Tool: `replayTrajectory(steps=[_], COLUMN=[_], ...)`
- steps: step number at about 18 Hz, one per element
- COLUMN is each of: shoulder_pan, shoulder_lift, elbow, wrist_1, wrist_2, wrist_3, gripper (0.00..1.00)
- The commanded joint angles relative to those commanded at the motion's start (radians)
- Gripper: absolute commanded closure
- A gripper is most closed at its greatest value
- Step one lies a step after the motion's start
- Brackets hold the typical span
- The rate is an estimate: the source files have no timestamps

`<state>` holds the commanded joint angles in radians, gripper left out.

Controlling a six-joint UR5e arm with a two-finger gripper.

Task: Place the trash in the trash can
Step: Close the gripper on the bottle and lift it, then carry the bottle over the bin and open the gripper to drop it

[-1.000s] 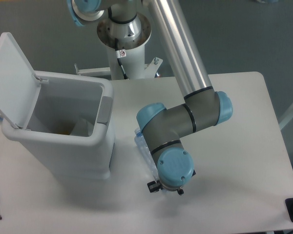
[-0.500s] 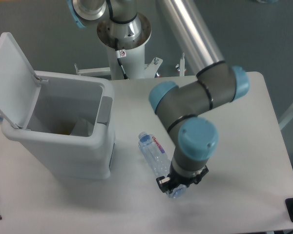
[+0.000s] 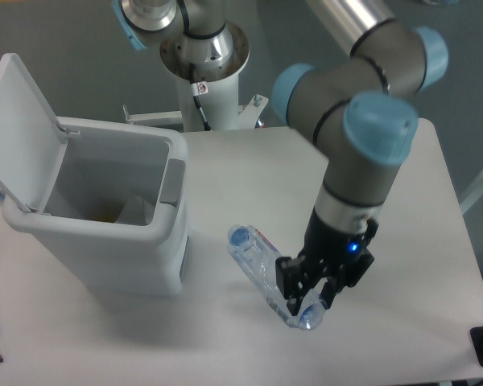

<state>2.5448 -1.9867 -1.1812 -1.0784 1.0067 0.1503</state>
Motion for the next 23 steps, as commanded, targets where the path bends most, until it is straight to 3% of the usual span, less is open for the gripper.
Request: replayTrajectory(steps=[8,17,21,23], shoulder_pan=[0.040,0.038,0.022,0.003], shoulder_lift=[0.078,0.111,0.143,0.187], elbow=[0.002,0.015,-0.011,-0.046], wrist_1=[0.005,0.077,0.077,0.078], wrist_2=[-0.181,-0.260,-0.321,-0.342], wrist_3=[-0.002,-0.005,-0.014,-0.005], gripper=[0.46,0.46,0.46,0.46])
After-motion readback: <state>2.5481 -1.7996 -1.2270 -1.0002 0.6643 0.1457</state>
